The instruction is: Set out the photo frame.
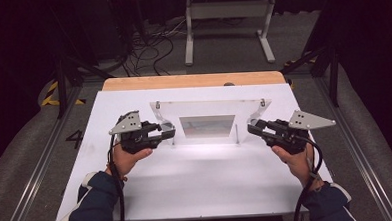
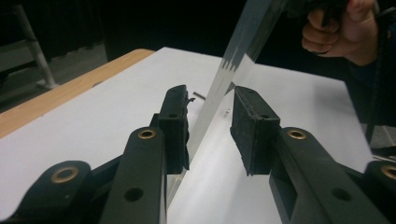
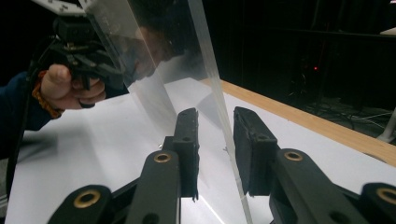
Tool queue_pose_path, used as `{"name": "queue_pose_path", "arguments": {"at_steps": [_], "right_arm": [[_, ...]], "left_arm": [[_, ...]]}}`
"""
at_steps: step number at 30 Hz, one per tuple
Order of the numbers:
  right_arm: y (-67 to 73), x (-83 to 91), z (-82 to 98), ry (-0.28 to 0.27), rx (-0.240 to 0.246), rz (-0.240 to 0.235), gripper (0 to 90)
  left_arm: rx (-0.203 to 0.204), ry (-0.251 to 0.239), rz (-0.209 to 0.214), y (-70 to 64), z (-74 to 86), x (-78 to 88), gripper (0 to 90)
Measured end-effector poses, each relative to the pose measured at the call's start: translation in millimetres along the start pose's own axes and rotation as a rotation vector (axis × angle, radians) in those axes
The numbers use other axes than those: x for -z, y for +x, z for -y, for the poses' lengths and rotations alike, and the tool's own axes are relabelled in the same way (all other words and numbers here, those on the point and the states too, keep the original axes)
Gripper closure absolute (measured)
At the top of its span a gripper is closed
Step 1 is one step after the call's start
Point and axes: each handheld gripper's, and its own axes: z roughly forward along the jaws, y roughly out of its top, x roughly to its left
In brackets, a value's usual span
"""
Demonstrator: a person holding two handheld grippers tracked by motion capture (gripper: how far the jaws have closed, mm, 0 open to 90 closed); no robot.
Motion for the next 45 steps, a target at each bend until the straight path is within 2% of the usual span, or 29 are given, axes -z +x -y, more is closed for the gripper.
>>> {"name": "queue_pose_path", "arguments": {"at_steps": [1,3,4,8,9,11,12,13,17,19,20,25,28,31,33,34,38,44,45], "right_arm": [[0.0,0.0,0.0,0.0,0.0,0.0,71.4],[-4.3,-4.6,3.5,0.005,-0.004,0.026,72.8],[-6.3,-6.9,6.3,0.012,-0.007,0.034,72.9],[-15.0,-17.5,20.7,0.047,-0.024,0.051,73.1],[-17.2,-20.3,23.7,0.063,-0.024,0.053,73.1],[-21.9,-24.4,28.5,0.062,-0.049,0.056,73.6],[-23.7,-25.8,29.9,0.063,-0.057,0.058,73.7],[-25.7,-26.9,31.2,0.054,-0.072,0.058,73.9],[-28.3,-30.2,31.9,0.044,-0.107,0.08,74.2],[-28.4,-31.0,31.5,0.045,-0.106,0.086,74.3],[-28.6,-32.1,31.1,0.045,-0.108,0.093,74.4],[-30.6,-37.2,31.0,0.038,-0.122,0.131,75.5],[-32.2,-38.9,32.2,0.031,-0.128,0.14,75.9],[-33.5,-40.2,33.7,0.025,-0.124,0.147,76.5],[-33.9,-41.4,34.8,0.021,-0.119,0.155,76.9],[-34.1,-41.8,35.4,0.019,-0.116,0.162,76.9],[-36.2,-42.9,38.7,0.006,-0.126,0.16,77.5],[-36.1,-45.9,42.3,0.02,-0.119,0.191,78.3],[-35.6,-46.4,43.6,0.02,-0.114,0.196,78.3]], "left_arm": [[0.0,0.0,0.0,0.0,0.0,0.0,68.0],[0.027,-0.01,0.001,6.4,3.5,-3.3,68.4],[0.015,-0.01,-0.004,8.3,4.0,-4.4,68.5],[0.037,0.009,-0.01,15.2,10.6,-8.5,69.7],[0.055,0.01,-0.007,18.1,13.9,-10.3,69.8],[0.064,0.022,-0.007,21.8,17.8,-13.1,70.2],[0.1,0.008,0.004,26.8,23.2,-16.2,70.3],[0.113,-0.002,0.007,29.3,24.4,-16.9,70.3],[0.136,0.011,-0.02,28.4,22.0,-17.8,70.4],[0.135,0.01,-0.022,28.3,21.8,-18.4,70.3],[0.149,0.007,-0.034,28.3,21.7,-19.1,70.2],[0.146,-0.011,-0.072,33.8,23.4,-23.6,70.1],[0.145,-0.017,-0.076,34.6,24.3,-25.1,70.3],[0.113,-0.005,-0.095,35.4,24.2,-26.5,70.5],[0.109,-0.007,-0.106,36.7,24.8,-27.3,70.3],[0.127,-0.009,-0.102,35.8,25.4,-28.4,70.3],[0.109,-0.007,-0.109,38.1,26.2,-29.0,70.4],[0.138,-0.016,-0.104,41.0,29.6,-32.3,70.2],[0.124,-0.005,-0.112,41.6,29.4,-32.3,70.1]]}}
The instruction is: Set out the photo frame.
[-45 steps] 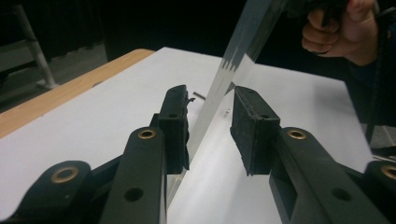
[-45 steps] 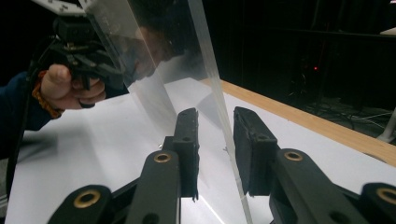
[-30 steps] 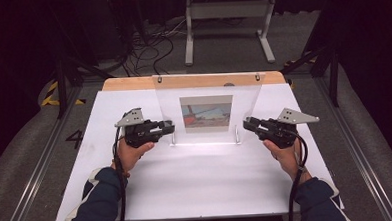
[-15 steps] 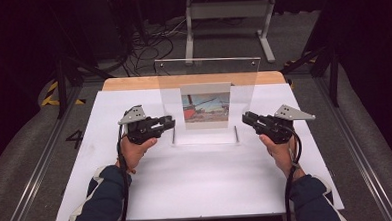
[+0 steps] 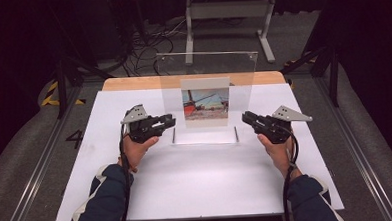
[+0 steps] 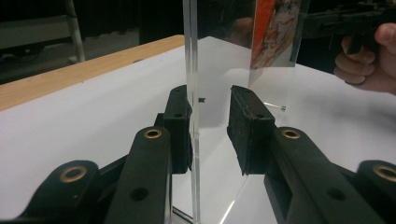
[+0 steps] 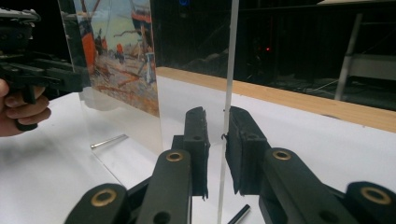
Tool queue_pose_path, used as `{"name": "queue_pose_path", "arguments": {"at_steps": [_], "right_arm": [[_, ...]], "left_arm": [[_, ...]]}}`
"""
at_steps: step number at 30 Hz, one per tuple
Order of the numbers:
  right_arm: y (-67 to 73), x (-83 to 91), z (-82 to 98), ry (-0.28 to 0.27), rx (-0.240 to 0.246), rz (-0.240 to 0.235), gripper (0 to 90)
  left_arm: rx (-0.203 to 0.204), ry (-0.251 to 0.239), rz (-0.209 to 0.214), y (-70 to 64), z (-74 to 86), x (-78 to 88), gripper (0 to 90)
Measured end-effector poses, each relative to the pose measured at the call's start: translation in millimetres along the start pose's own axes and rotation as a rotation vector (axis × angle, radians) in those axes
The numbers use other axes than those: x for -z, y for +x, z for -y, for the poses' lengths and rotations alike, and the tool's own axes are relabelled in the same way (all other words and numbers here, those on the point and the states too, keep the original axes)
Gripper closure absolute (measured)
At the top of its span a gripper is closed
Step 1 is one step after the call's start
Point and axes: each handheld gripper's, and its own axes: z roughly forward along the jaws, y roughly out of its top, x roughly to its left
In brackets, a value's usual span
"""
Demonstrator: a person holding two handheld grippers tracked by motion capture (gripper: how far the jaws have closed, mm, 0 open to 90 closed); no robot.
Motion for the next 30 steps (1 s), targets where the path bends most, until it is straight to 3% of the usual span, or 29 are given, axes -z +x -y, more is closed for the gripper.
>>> {"name": "queue_pose_path", "arguments": {"at_steps": [9,15,17,18,20,22,25,29,30], "right_arm": [[1.1,-1.9,8.4,0.036,0.009,0.014,77.6],[5.6,1.7,16.5,0.135,0.113,0.064,74.5],[6.0,4.3,16.4,0.14,0.12,0.083,71.1],[6.2,8.8,15.5,0.151,0.15,0.1,71.0],[6.7,10.2,15.7,0.159,0.165,0.105,71.0],[8.4,15.4,17.6,0.186,0.207,0.126,66.3],[8.4,19.9,18.7,0.208,0.205,0.141,56.6],[10.3,26.6,21.1,0.241,0.219,0.151,44.3],[10.1,27.9,21.6,0.248,0.223,0.149,39.8]], "left_arm": [[0.001,0.04,-0.005,-1.9,4.7,-2.8,68.8],[-0.047,0.102,-0.07,-6.5,9.8,3.9,62.1],[-0.053,0.108,-0.072,-7.2,10.5,6.5,62.1],[-0.072,0.12,-0.088,-8.0,11.2,9.1,60.7],[-0.098,0.154,-0.112,-11.0,14.9,14.4,59.8],[-0.126,0.201,-0.147,-11.8,17.2,17.9,52.6],[-0.144,0.212,-0.175,-14.5,19.8,25.5,48.4],[-0.168,0.246,-0.175,-20.1,21.8,31.6,39.0],[-0.157,0.255,-0.167,-21.1,22.5,32.3,36.0]]}}
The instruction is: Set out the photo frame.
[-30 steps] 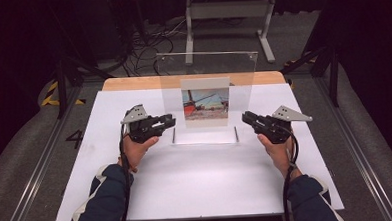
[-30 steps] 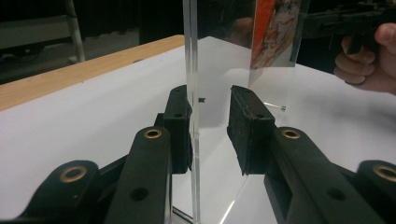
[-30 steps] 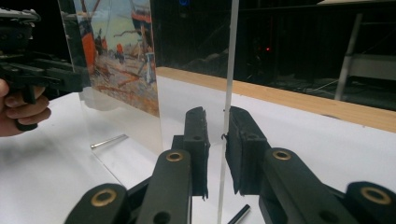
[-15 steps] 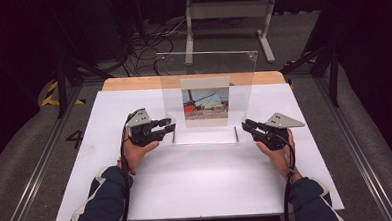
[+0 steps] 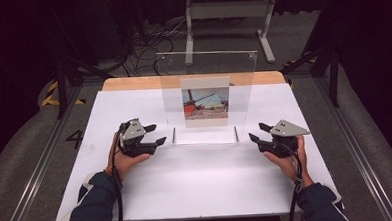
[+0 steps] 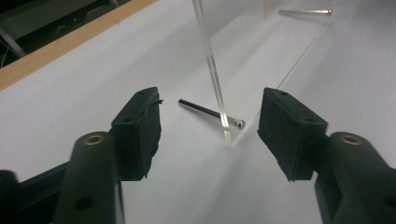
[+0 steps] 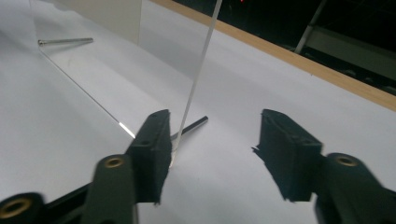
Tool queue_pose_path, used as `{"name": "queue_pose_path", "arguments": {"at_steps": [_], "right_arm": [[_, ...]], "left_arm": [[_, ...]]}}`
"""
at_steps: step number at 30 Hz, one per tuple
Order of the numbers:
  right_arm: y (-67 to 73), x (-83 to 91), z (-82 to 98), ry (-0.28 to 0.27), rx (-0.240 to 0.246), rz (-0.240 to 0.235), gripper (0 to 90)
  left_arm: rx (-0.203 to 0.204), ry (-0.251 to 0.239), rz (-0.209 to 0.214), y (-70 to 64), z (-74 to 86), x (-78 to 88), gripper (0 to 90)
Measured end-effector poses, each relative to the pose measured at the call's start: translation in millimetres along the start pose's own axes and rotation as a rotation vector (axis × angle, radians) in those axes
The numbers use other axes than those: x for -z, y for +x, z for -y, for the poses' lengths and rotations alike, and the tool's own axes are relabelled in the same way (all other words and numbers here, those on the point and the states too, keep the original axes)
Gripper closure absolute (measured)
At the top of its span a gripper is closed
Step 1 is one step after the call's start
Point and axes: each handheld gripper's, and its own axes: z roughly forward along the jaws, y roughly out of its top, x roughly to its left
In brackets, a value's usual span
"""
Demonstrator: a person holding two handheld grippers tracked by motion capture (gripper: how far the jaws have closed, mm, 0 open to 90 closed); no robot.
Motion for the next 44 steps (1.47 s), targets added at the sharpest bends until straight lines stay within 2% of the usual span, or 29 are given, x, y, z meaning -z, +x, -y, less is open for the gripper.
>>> {"name": "queue_pose_path", "arguments": {"at_steps": [2,4,5,6,7,11,17,21,31,33,37,40,44], "right_arm": [[0.0,2.2,1.6,0.017,-0.006,-0.008,34.1],[1.1,5.0,2.7,0.031,0.001,-0.017,29.0],[1.1,5.0,2.7,0.031,0.001,-0.017,29.0],[2.5,6.6,2.6,0.044,0.015,-0.019,27.1],[4.4,10.0,3.1,0.049,0.013,-0.02,23.0],[5.5,14.8,6.8,0.057,-0.009,-0.027,17.9],[6.2,24.1,20.0,0.082,-0.026,-0.042,11.0],[9.6,28.9,28.8,0.112,-0.001,-0.029,9.1],[15.7,41.4,52.2,0.146,-0.01,-0.031,8.6],[16.8,42.1,55.6,0.155,-0.013,-0.03,8.6],[18.6,42.3,58.4,0.166,-0.001,-0.017,7.7],[17.3,42.1,58.9,0.163,-0.009,-0.015,7.7],[17.3,42.4,58.9,0.16,-0.008,-0.015,7.7]], "left_arm": [[0.006,0.018,-0.001,-2.2,2.6,2.1,28.6],[-0.002,0.031,-0.004,-5.2,5.5,4.7,26.4],[-0.002,0.031,-0.004,-5.2,5.5,4.7,22.4],[-0.002,0.038,-0.017,-6.5,6.9,6.0,22.4],[0.007,0.039,-0.01,-8.1,10.4,9.5,20.1],[0.008,0.047,-0.015,-12.1,17.6,15.5,16.8],[-0.01,0.088,-0.015,-19.4,33.0,28.8,11.2],[0.003,0.089,-0.013,-22.6,42.8,38.8,9.4],[0.056,0.087,-0.02,-30.7,68.7,67.9,7.7],[0.054,0.096,-0.024,-31.2,72.1,70.1,7.2],[0.072,0.074,-0.029,-30.3,73.4,74.0,6.4],[0.057,0.079,-0.031,-31.0,72.1,72.9,6.4],[0.056,0.086,-0.025,-31.5,72.0,70.0,6.4]]}}
